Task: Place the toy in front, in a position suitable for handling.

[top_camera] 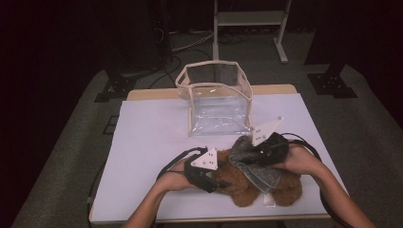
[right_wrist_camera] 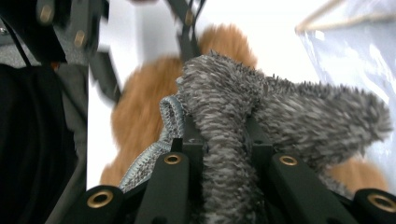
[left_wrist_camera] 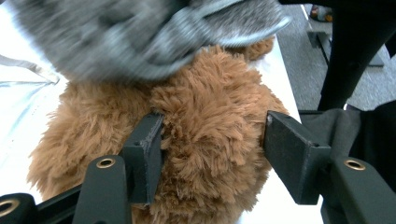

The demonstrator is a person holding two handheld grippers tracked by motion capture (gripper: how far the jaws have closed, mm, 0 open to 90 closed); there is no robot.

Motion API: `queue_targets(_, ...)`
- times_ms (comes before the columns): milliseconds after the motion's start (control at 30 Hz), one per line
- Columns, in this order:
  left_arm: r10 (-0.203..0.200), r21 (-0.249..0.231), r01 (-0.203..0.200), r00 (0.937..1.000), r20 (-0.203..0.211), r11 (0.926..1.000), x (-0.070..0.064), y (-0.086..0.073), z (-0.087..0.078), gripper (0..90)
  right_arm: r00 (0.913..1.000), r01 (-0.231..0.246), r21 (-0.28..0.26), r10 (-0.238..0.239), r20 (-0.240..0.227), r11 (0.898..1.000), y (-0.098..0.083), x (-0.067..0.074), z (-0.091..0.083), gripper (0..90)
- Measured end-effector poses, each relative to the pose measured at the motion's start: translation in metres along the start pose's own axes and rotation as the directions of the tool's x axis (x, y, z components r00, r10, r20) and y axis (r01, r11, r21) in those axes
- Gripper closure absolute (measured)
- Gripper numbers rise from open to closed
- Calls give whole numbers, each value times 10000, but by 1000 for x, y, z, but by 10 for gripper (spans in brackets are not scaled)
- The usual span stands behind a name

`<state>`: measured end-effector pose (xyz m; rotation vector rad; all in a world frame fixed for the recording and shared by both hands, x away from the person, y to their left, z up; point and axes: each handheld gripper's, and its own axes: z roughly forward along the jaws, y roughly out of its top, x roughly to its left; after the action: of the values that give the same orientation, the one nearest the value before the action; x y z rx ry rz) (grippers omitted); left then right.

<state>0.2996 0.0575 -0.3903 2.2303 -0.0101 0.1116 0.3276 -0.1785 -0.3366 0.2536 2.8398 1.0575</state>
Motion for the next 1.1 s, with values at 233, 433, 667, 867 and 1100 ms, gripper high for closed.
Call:
queue_targets(233, -17, 71, 16, 9999, 128, 10000, -2, -3, -1, 392, 9995, 155, 209, -149, -280, 9997, 8, -4, 9, 752)
queue_targets(433, -53, 98, 52, 9999, 89, 9999, -3, -2, 0, 392, 9978, -569, 269, 560, 350, 9980, -28, -11, -29, 752)
queue_targets(667, -243, -230, 240, 9996, -121, 9994, 4, 2, -8, 367, 9924, -1147, 88, 1142, 457, 9934, -52, -13, -35, 754)
queue_targets(867, -570, -538, 557, 9981, -232, 9970, 11, 4, -8, 334, 9950, -966, 83, 964, 266, 9953, -52, -6, -26, 757)
queue_targets(1100, -162, -7, 162, 9998, -114, 9999, 3, 5, 6, 372, 9985, -520, 119, 518, 188, 9986, -38, 0, -24, 756)
